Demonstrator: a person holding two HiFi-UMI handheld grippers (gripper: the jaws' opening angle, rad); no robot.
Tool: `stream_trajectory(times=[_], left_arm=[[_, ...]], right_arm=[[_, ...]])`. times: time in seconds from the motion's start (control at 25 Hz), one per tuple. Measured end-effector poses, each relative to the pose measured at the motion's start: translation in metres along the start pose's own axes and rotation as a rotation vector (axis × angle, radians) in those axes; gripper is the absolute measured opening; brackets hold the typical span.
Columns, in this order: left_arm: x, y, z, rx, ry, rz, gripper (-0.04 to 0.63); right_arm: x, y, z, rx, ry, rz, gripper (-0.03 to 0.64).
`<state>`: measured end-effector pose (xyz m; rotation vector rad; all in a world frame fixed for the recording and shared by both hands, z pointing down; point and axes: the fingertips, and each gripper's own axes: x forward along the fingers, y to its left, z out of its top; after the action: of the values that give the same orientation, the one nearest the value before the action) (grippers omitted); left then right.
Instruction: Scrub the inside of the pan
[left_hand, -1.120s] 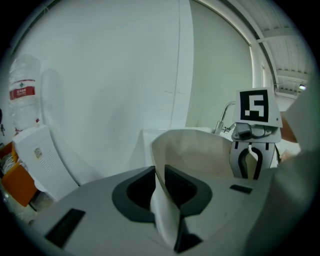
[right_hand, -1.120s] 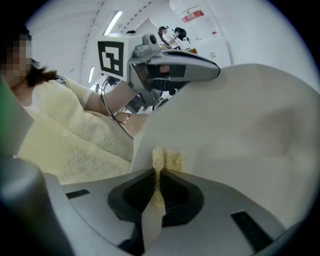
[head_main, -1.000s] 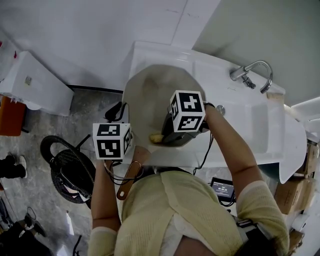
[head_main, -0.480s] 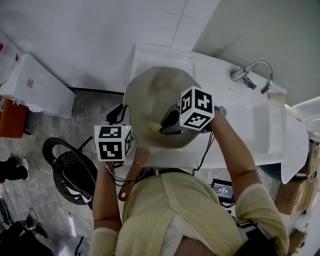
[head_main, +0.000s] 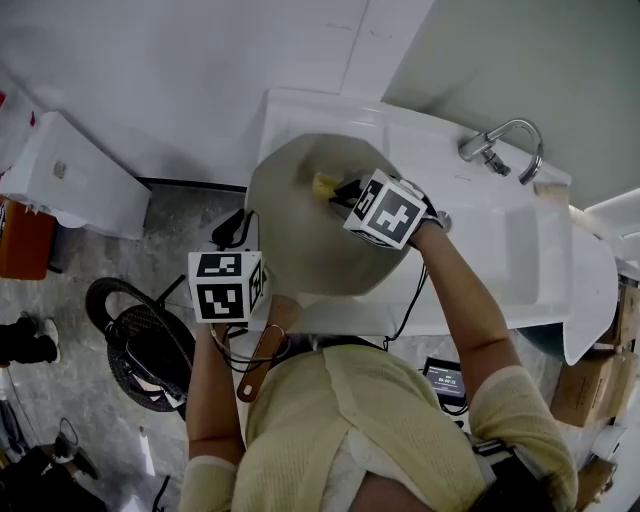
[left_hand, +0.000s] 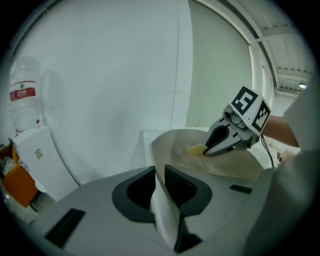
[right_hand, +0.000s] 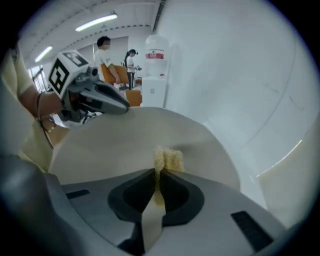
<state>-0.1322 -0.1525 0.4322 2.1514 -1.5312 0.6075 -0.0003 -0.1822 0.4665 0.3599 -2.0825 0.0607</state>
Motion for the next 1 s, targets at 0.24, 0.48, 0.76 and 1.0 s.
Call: stream_trajectory(times=[0.24, 0.48, 0.76, 1.0], left_arm=[[0.000, -0.001, -0.001, 0.003, 0.002, -0.003, 0.109], [0.001, -0.001, 0.000, 0.006, 0.003, -0.008, 0.110], [0.001, -0.001, 0.000, 0.006, 0.005, -0.011, 0.110], [0.000, -0.001, 0.000, 0.010, 0.005, -0.009, 0.110]], right_arm=[[0.007, -0.023, 0.001, -0.125, 0.037, -0.189, 0.046], [0.010, -0.042, -0.011, -0.163, 0.110, -0.299, 0.046], [0.022, -0.048, -0.033, -0.095, 0.204, -0.277, 0.046], [0.028, -0.039, -0.039, -0.041, 0.243, -0.210, 0.046]])
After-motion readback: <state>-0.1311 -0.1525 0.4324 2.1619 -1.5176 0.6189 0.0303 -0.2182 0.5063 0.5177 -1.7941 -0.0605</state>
